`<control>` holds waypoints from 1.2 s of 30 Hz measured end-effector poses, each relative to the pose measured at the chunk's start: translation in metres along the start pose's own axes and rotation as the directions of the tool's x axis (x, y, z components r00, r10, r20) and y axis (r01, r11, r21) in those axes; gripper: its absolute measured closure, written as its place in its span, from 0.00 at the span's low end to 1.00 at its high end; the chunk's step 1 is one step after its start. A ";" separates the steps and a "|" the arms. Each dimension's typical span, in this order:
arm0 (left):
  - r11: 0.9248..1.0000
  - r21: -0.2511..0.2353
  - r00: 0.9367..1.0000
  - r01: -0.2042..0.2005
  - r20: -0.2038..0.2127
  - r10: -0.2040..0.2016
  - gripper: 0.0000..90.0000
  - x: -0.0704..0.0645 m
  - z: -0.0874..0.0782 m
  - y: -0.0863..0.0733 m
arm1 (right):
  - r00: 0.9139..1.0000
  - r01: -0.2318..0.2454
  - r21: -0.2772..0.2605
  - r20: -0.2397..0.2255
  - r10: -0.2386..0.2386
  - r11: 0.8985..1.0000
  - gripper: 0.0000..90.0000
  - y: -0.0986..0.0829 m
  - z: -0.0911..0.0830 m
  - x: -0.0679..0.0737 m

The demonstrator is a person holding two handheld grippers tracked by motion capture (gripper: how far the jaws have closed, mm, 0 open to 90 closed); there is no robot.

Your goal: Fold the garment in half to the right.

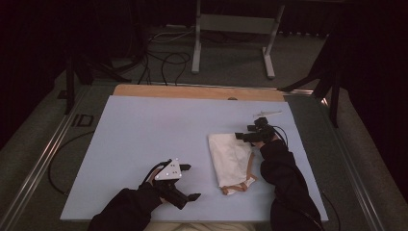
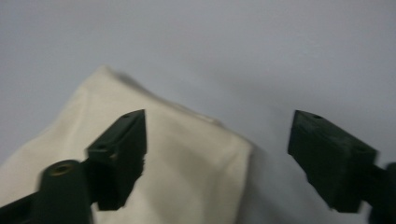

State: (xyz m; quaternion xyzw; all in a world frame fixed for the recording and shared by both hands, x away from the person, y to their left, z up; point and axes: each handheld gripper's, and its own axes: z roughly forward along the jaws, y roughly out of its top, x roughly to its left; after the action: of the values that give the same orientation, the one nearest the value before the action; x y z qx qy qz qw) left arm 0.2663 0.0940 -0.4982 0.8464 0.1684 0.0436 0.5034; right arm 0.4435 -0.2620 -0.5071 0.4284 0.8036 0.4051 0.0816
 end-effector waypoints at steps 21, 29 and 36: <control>1.000 0.002 1.000 0.017 0.007 -0.017 0.00 0.005 -0.006 0.003 | 0.985 0.122 -0.055 -0.113 -0.128 0.991 0.13 0.004 -0.018 0.042; 1.000 -0.005 1.000 0.023 0.000 -0.023 0.00 0.011 -0.016 0.008 | 0.975 0.140 -0.078 -0.163 -0.151 0.987 0.11 0.002 -0.027 0.057; 0.999 -0.031 0.999 0.032 -0.022 -0.033 0.00 0.015 -0.028 0.007 | 0.965 0.160 -0.101 -0.195 -0.177 0.982 0.10 -0.001 -0.031 0.072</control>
State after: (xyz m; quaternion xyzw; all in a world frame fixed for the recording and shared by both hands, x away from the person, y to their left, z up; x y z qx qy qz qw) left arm 0.2754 0.1190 -0.4797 0.8353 0.1871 0.0474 0.5149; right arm 0.3836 -0.2263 -0.4721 0.3109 0.8235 0.4718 0.0513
